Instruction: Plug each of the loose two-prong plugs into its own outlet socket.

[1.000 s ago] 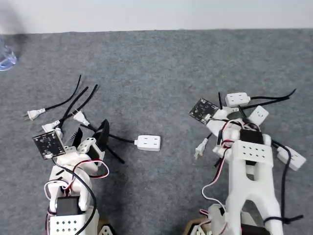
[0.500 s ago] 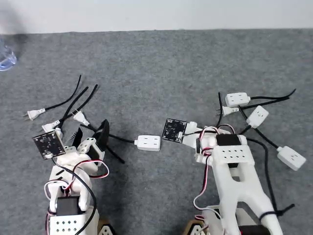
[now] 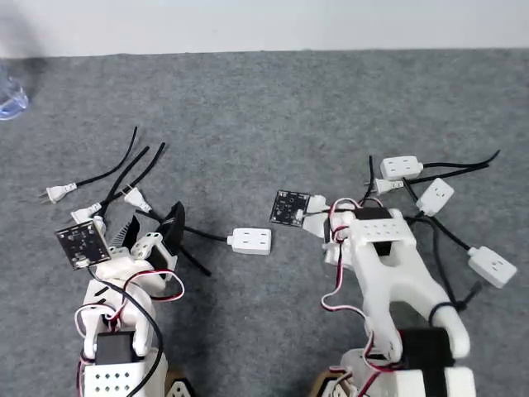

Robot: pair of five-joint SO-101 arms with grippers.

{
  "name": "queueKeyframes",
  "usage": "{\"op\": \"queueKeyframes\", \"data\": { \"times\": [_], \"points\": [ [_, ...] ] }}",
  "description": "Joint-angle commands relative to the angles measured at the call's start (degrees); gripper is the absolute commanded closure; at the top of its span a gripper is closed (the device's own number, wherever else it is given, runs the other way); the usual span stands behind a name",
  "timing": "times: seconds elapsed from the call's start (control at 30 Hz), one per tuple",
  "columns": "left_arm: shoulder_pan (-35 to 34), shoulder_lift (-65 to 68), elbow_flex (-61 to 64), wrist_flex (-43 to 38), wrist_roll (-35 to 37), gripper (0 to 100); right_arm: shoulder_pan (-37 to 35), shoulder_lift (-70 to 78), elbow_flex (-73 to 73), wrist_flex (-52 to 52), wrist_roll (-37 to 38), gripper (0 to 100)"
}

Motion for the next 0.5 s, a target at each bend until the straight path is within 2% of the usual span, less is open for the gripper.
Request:
{"op": "queueKeyframes", "data": {
  "times": [0.0, 0.17, 0.33, 0.4, 0.47],
  "points": [
    [-0.18, 0.0, -0.66, 0.09, 0.18, 71, -0.92, 2.59, -4.22, -1.54, -3.43, 99.1],
    [-0.18, 0.0, -0.66, 0.09, 0.18, 71, -3.03, 0.75, -5.89, -0.92, -6.95, 99.1],
    [-0.18, 0.0, -0.66, 0.09, 0.18, 71, -1.98, -1.36, -5.89, -1.01, -6.86, 99.1],
    [-0.18, 0.0, -0.66, 0.09, 0.18, 71, -0.31, -2.15, -6.07, -0.84, -2.9, 97.8],
    [-0.18, 0.0, -0.66, 0.09, 0.18, 71, 1.54, -3.21, -5.89, 0.57, 0.7, 90.5]
  ]
}}
